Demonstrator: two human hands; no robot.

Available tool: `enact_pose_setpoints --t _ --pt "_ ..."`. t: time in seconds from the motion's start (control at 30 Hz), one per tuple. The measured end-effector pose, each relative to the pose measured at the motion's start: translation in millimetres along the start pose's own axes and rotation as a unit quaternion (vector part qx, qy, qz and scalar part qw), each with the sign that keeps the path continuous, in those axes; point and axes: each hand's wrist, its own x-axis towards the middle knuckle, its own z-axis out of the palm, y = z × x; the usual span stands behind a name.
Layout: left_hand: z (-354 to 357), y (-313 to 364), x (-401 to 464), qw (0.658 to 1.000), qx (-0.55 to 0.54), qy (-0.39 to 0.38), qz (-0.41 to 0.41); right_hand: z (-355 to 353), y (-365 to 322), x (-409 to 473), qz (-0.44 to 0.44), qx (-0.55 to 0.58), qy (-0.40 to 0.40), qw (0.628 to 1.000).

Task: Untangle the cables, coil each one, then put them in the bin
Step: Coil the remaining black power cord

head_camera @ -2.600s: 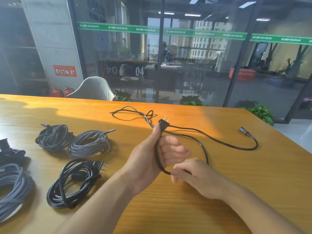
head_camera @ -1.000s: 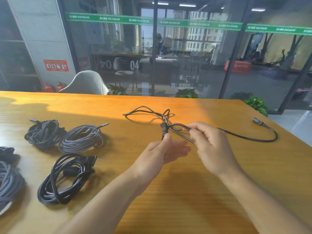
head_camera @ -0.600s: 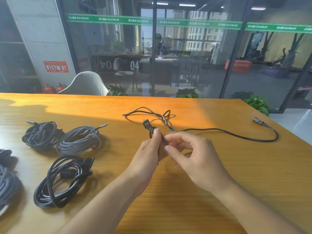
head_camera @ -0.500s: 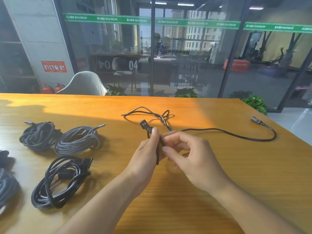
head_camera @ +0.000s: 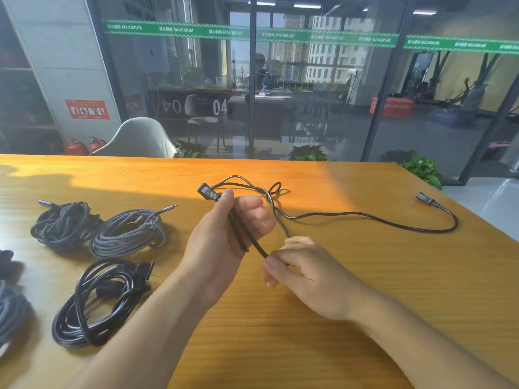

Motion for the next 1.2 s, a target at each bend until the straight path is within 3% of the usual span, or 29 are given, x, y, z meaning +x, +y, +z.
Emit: enact_pose_setpoints --t 0.13,0.27,0.5,0.63,0.8,0.97,1.07,1.2 --pt "4.3 6.3 -9.1 0.993 -0.038 -0.073 -0.079 5.6 -6.6 -2.8 -0.036 0.049 -0.121 0.991" --pt "1.9 14.8 -16.2 0.979 -0.027 -0.148 -0.134 8.2 6.4 5.5 -0.066 0.008 -0.115 0.991" --pt "-8.3 28.1 -17.8 0.979 0.016 -0.144 -0.142 -46.1 81.3 8.5 0.011 -0.134 0.027 0.991" --pt "-12.9 27.3 -17.7 0.963 0.015 -0.204 -0.173 -70.0 101.4 -2.1 0.082 -0.144 0.063 0.984" --pt "-15.6 27.1 -15.5 0.947 0.002 -0.253 -0.196 -80.4 98.0 -12.8 0.188 -0.061 0.137 0.971" --pt "0.3 6.8 -19.1 0.93 0.134 -0.257 -0.226 -66.4 59.5 3.4 0.159 -0.156 0.308 0.925" --pt "8.1 -1.4 -22.1 0.929 0.194 -0.228 -0.217 -55.0 37.7 6.2 0.11 -0.088 0.368 0.919" --pt "9.1 -14.3 -18.9 0.954 0.215 -0.134 -0.158 -44.8 16.7 2.0 0.07 0.035 0.363 0.928"
